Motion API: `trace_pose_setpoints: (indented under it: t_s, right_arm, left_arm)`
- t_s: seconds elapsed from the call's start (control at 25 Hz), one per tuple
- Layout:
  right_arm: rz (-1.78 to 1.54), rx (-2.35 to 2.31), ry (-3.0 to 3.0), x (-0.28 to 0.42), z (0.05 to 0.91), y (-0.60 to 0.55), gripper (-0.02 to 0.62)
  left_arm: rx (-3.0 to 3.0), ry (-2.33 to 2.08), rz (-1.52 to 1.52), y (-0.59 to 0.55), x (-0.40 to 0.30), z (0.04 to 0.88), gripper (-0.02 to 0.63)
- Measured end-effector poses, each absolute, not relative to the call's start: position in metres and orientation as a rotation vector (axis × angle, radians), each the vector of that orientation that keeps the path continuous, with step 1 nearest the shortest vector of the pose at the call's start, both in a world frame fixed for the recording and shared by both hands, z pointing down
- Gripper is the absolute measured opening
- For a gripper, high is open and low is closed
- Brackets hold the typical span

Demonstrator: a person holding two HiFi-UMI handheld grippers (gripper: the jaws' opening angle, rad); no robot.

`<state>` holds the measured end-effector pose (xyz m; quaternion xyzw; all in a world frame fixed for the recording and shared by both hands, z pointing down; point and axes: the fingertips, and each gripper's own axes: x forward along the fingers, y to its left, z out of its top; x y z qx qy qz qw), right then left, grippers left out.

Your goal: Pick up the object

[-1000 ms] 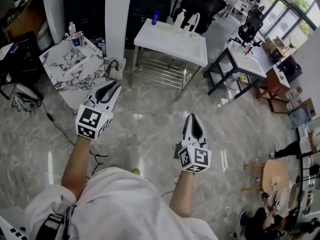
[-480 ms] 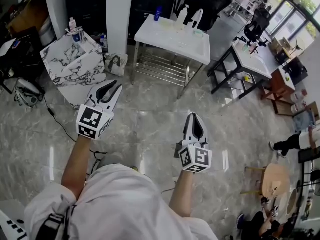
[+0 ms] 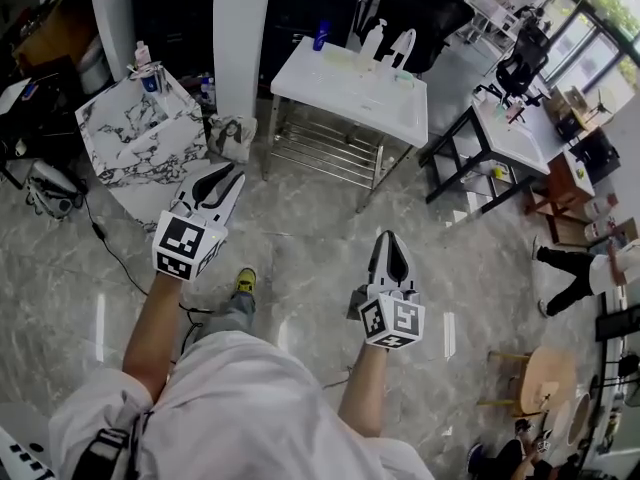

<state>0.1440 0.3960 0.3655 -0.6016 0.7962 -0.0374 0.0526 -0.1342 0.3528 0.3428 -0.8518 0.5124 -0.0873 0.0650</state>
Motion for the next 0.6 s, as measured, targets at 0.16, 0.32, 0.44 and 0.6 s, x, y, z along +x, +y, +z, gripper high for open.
trace_pose_setpoints:
  t_s: [0.16, 0.32, 0.44, 0.6]
  right_arm:
    - [-0.122, -1.846, 2.423, 0.139, 0.369, 0.346, 0.006]
    - [-0.142, -1.876, 2.411, 0.126, 0.371, 0.290, 0.006]
    - [-0.147, -1.901, 2.403, 0.112, 0.367, 0.245, 0.006]
    - [-0.148, -1.942, 2.382, 0.096, 0.363, 0.187, 0.006]
  left_arm:
    - [-2.589, 1.545, -0.269, 0.302, -0.141, 0.350, 0.067]
    - [-2.626, 1.525, -0.284, 0.241, -0.153, 0.357, 0.067]
    - [-2.649, 1.504, -0.288, 0.191, -0.164, 0.356, 0.067]
    - [-2.679, 1.462, -0.295, 0.127, -0.179, 0.357, 0.069]
